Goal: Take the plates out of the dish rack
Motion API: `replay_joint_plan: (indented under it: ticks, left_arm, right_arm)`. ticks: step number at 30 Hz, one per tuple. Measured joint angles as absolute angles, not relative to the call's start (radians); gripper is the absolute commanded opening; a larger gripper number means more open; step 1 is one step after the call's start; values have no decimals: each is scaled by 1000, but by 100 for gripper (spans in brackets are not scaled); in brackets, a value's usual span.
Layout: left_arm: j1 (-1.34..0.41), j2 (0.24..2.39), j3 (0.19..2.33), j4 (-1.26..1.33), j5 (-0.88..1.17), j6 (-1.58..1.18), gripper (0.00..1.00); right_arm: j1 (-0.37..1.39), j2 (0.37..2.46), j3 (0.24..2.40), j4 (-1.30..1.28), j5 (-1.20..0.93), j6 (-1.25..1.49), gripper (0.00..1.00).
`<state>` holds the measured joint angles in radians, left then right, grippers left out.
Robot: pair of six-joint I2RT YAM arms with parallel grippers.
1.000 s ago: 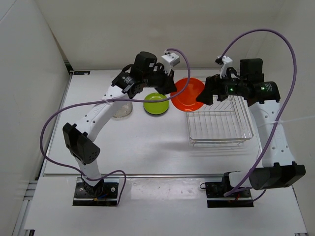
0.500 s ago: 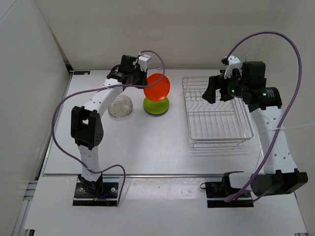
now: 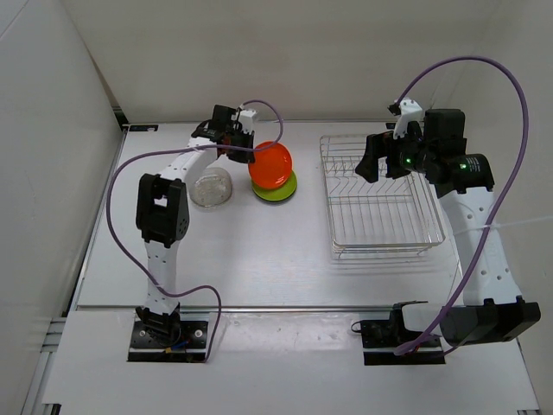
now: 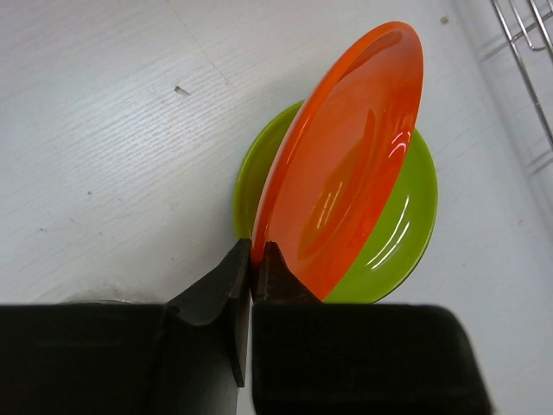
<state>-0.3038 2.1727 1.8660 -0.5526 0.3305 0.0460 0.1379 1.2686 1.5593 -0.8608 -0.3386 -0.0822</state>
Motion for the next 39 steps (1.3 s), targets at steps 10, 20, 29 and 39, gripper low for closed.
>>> replay_joint_plan:
  ticks: [10, 20, 29, 39]
  left_arm:
    - [-307, 2201, 1895, -560, 337, 30, 12]
    - [-334, 2207, 1889, -567, 334, 36, 44]
    - [-332, 2207, 1855, -563, 324, 28, 75]
    - [-334, 2189, 1848, -562, 299, 26, 86]
  right_arm:
    - [138, 1269, 1555, -859, -340, -82, 100]
    - [138, 1269, 1555, -858, -347, -85, 100]
    - [138, 1263, 1554, -858, -351, -86, 100]
    - [138, 1246, 1540, -857, -345, -86, 100]
